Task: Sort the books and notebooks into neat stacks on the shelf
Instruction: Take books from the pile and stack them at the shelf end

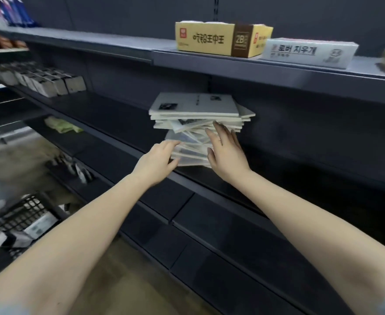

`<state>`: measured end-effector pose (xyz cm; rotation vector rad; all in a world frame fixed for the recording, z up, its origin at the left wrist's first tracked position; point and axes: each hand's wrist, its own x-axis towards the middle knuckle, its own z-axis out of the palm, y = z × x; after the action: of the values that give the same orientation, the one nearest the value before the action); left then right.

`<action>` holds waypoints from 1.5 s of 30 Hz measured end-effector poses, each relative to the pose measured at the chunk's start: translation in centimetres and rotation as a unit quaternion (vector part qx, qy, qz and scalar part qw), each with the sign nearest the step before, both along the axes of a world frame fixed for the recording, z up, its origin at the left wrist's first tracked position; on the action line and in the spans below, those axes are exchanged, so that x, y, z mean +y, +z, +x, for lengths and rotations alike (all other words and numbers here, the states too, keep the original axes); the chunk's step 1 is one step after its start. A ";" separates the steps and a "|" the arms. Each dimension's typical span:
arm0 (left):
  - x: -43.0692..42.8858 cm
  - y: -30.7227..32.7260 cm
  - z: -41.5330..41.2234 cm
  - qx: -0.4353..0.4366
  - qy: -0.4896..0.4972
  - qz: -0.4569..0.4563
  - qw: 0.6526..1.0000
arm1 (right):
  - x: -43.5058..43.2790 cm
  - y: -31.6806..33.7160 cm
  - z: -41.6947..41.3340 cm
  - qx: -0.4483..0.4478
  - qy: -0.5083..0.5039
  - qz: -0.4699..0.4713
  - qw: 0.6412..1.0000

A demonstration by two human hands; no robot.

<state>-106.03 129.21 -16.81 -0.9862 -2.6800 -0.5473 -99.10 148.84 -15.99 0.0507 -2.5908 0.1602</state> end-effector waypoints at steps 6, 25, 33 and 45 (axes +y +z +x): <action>-3.6 1.1 -3.3 0.013 0.035 0.032 0.999 | -3.9 3.0 -5.7 0.018 0.020 0.035 0.999; -3.4 0.8 -9.0 0.108 -0.006 0.095 0.990 | -2.5 3.2 -10.8 -0.058 -0.088 0.091 0.990; -1.5 1.3 -9.3 0.134 -0.073 0.044 0.987 | 1.5 1.8 -6.1 0.057 -0.065 0.128 0.988; 2.5 2.6 -7.9 0.285 -0.228 -0.013 0.931 | 5.2 1.4 -1.1 0.017 -0.137 -0.001 0.990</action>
<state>-113.90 131.74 -14.19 -1.5153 -1.9546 -0.2448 -100.19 154.08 -14.55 -0.2995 -2.5328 0.0594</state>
